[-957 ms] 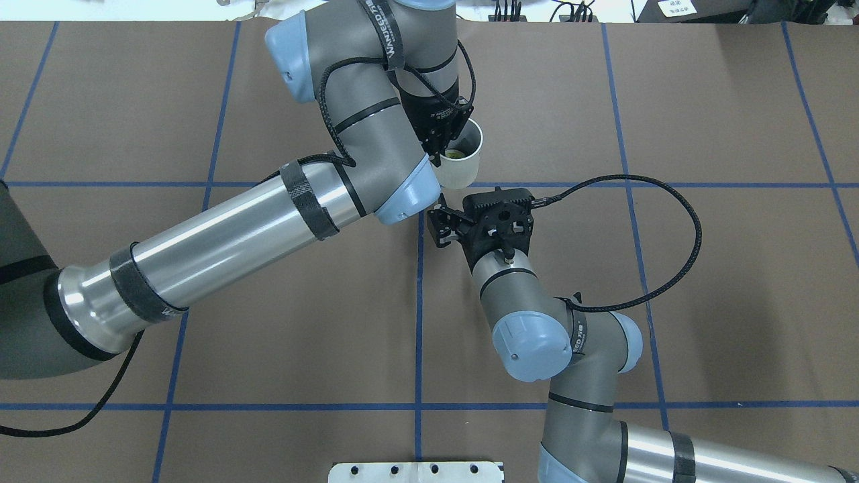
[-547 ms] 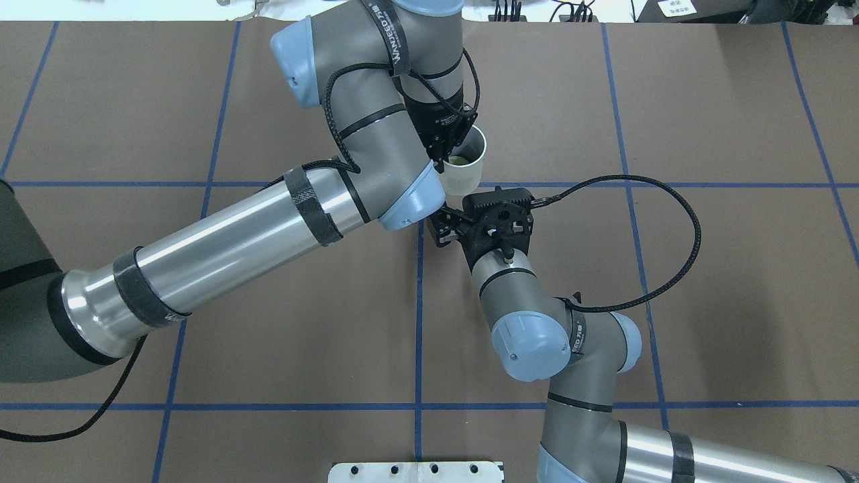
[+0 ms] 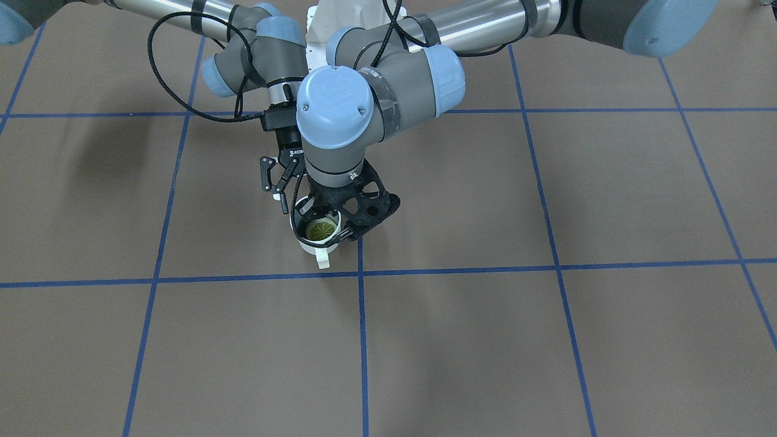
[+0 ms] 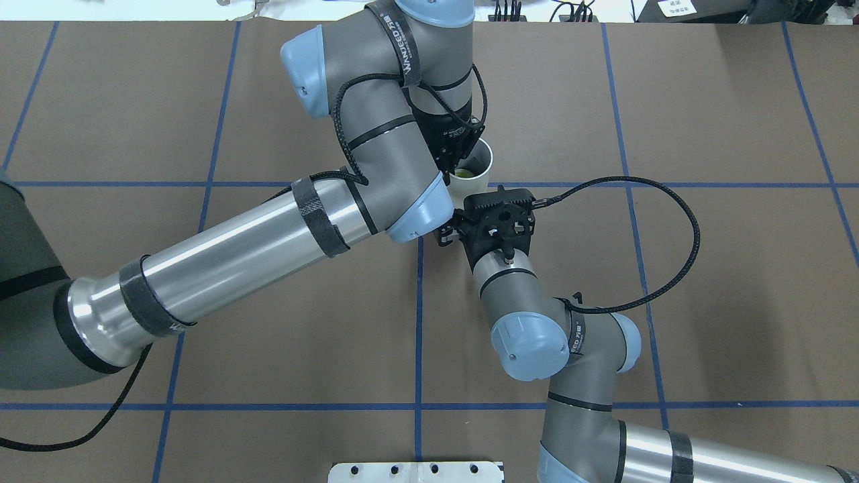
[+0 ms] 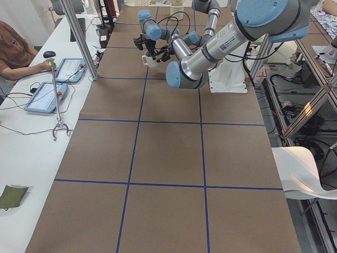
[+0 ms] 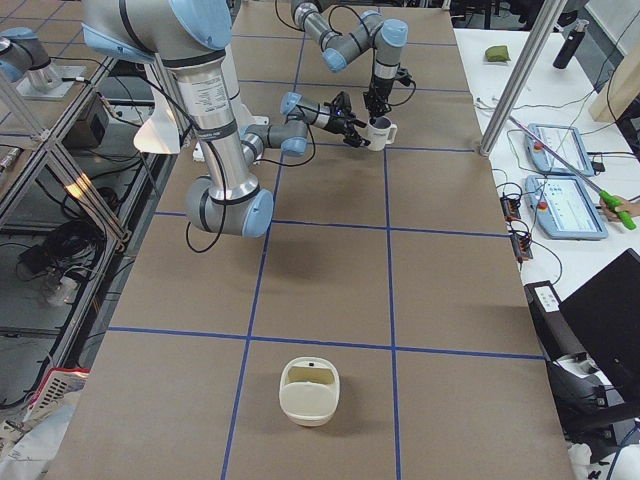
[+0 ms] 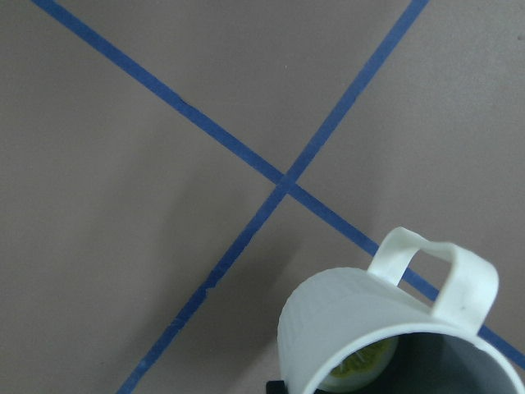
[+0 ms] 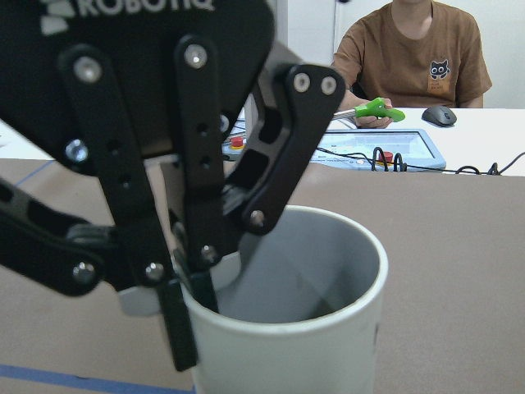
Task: Left arm hands cup to right arm to dump lemon
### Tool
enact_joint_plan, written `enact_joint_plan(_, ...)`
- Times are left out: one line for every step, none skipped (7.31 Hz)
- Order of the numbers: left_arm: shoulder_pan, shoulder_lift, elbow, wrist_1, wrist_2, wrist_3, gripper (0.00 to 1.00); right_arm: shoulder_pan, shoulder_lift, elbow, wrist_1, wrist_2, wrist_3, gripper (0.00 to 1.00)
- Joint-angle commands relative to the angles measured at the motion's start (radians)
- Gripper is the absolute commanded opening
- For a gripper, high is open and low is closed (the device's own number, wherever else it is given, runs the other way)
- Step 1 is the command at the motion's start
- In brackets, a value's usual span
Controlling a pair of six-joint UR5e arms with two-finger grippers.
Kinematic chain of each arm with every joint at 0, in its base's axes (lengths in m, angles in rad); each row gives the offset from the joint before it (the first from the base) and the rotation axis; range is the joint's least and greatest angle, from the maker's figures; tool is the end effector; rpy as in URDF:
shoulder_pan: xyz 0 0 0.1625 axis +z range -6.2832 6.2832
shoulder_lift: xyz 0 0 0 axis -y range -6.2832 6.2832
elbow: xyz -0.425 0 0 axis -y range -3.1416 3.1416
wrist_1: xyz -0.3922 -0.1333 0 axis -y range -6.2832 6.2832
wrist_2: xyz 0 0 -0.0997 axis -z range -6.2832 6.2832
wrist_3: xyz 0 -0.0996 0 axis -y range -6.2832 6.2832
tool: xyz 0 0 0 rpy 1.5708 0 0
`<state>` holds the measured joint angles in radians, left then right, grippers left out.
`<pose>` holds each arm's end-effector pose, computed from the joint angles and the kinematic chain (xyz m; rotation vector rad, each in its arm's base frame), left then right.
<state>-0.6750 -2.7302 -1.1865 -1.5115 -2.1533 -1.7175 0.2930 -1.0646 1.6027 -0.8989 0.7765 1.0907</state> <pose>0.5751 -0.5609 0.0553 -0.3607 0.8265 -0.5580 -0.5569 -0.3815 0.2646 1.0657 -0.7919 0.3207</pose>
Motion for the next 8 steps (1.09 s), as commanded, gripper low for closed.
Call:
enact_joint_plan(0.006, 0.001, -0.024, 0.019, -0.002, -0.001, 0.0, 0.0, 0.0, -0.004, 0.0, 0.0, 0.0, 0.98)
enact_joint_plan(0.014, 0.003, -0.028, 0.02, -0.002, -0.001, 0.0, 0.0, 0.0, -0.004, 0.0, 0.0, 0.0, 0.98)
enact_joint_plan(0.017, 0.003, -0.028, 0.02, -0.002, -0.001, 0.0, 0.0, -0.002, -0.004, 0.0, 0.0, 0.0, 0.98)
enact_joint_plan(0.017, 0.003, -0.028, 0.02, -0.002, -0.001, 0.0, 0.0, -0.002, -0.004, 0.0, 0.0, 0.0, 0.98)
enact_joint_plan(0.017, 0.003, -0.036, 0.022, -0.002, -0.001, 0.0, 0.0, -0.002, -0.006, 0.0, 0.0, 0.0, 0.98)
enact_joint_plan(0.023, 0.003, -0.036, 0.022, -0.002, -0.001, 0.0, 0.0, -0.002, -0.012, 0.0, 0.0, 0.0, 0.98)
enact_joint_plan(0.023, 0.003, -0.036, 0.022, -0.002, -0.001, 0.0, 0.0, 0.0, -0.014, 0.0, 0.001, -0.002, 0.98)
enact_joint_plan(0.025, 0.004, -0.036, 0.022, -0.002, -0.001, 0.0, 0.0, 0.0, -0.018, 0.0, 0.001, -0.002, 0.98)
